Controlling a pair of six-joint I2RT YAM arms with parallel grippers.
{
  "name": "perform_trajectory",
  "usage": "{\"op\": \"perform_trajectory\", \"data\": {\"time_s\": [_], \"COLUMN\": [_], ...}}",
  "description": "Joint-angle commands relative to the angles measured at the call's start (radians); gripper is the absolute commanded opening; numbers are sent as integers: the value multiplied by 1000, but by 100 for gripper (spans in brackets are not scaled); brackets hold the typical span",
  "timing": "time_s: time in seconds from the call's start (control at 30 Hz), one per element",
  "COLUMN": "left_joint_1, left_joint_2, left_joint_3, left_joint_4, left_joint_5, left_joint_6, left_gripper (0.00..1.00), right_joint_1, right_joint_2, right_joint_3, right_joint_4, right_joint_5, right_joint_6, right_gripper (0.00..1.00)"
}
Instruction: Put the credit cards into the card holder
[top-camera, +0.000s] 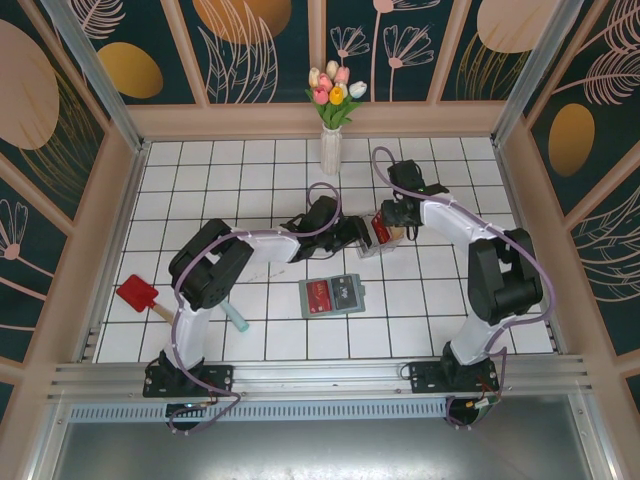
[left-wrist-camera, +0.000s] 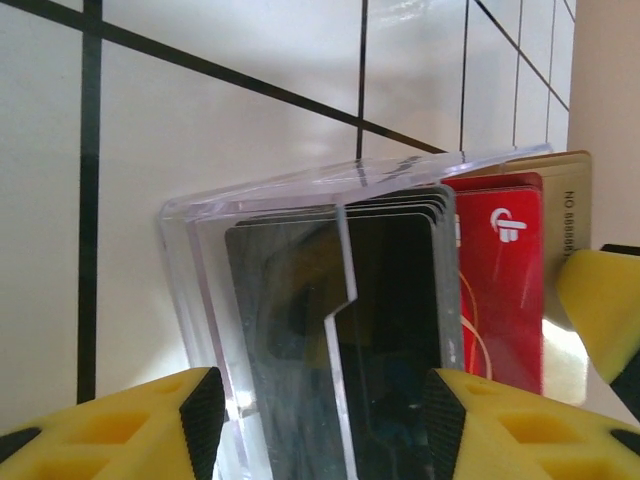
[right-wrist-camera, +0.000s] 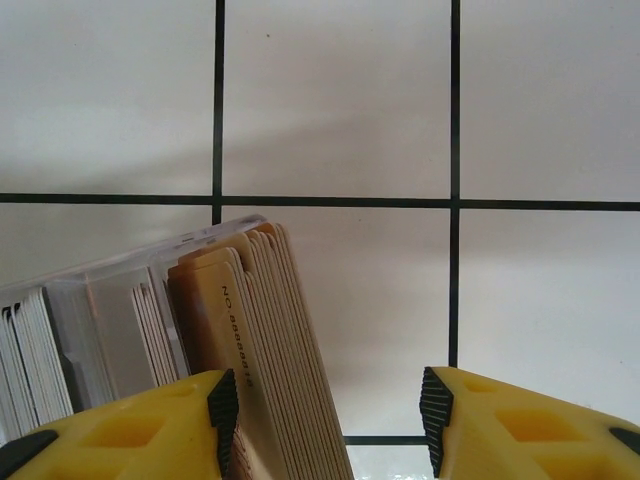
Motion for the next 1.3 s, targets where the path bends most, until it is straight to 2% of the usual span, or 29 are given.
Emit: {"op": "perform_trajectory", "data": {"time_s": [0.0, 0.17, 0.37, 0.53, 0.87, 1.07, 1.27], "left_joint_1": [7, 7, 7, 7, 6, 6, 8], "left_joint_2": [25, 34, 52, 58, 55, 51, 51], "left_joint_3": [21, 4, 6, 1, -8, -10, -9], "left_joint_4": [-18, -15, -16, -18, -16, -16, -17], "left_joint_5": [12, 13, 19, 20, 16, 16, 16], "left_joint_6": [10, 6, 6, 5, 3, 3, 4], "left_gripper": [57, 57, 56, 54, 54, 54, 54], "right_joint_1": [16, 21, 47, 52, 54, 54, 56], "right_joint_2": [21, 47, 50, 18, -5, -13, -22], "right_joint_3": [31, 36, 59, 68, 70, 71, 76], "right_joint_4": [-36, -48, -67, -67, -78, -75, -78], "right_joint_5": [41, 45, 149, 174, 178, 160, 182], "right_joint_6": [-25, -29, -18, -14, -14, -14, -12], "right_gripper": [54, 55, 54, 52, 40, 26, 24]}}
